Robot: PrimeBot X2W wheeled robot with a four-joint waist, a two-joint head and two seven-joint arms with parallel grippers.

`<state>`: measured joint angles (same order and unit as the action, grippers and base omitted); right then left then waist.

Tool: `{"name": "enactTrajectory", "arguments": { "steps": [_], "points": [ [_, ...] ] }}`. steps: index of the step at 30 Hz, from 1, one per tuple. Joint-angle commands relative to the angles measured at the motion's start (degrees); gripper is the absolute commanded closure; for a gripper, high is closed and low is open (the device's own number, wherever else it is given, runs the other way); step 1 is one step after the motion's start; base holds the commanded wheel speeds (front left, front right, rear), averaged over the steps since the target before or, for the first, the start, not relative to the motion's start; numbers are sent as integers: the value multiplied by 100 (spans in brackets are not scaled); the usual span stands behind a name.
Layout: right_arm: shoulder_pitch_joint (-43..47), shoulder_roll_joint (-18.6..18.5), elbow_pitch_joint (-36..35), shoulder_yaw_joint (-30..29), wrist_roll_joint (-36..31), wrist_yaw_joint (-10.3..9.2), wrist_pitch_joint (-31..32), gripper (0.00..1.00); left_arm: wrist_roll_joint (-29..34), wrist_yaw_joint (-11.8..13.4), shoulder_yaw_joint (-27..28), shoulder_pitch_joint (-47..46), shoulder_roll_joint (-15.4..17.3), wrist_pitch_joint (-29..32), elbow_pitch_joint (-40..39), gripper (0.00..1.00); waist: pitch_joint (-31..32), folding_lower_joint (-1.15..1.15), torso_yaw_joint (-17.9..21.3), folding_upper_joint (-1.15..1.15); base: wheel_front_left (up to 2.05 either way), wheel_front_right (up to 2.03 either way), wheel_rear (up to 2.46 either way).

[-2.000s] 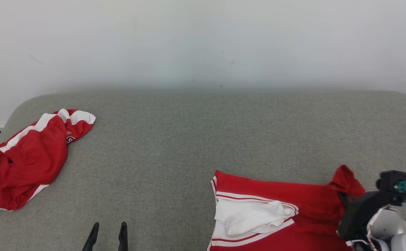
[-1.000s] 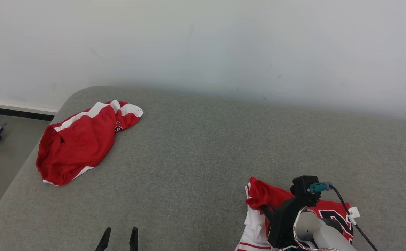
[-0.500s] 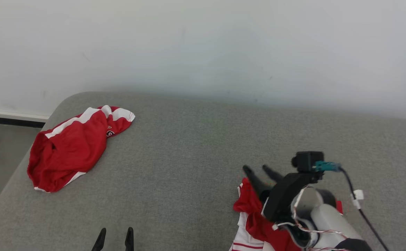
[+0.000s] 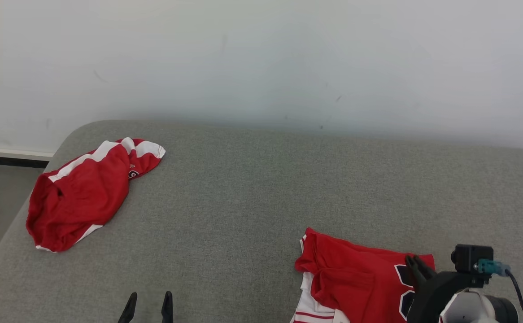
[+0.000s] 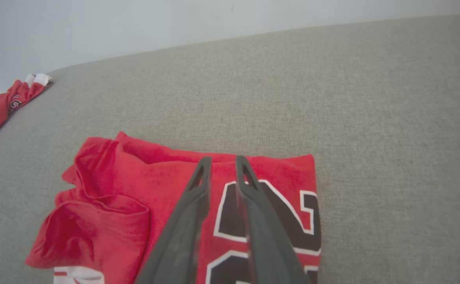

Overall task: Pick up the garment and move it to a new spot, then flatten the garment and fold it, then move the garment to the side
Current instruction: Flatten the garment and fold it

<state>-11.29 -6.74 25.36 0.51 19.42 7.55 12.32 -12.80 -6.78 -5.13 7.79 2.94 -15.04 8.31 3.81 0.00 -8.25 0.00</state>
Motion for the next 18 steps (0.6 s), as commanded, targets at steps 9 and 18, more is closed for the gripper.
{"name": "enactTrajectory", "arguments": {
  "steps": [9, 18],
  "points": [
    [759, 284, -435, 104, -477, -14, 369, 100, 60, 7, 63, -2, -9, -16, -4, 0, -18, 0, -3, 0, 0, 0, 0],
    [608, 367, -140, 449, -775, -14, 427, 100, 70, -22, 1, 2, -9, -16, 50, 0, -14, 0, -166, 0, 0, 0, 0]
  ]
}}
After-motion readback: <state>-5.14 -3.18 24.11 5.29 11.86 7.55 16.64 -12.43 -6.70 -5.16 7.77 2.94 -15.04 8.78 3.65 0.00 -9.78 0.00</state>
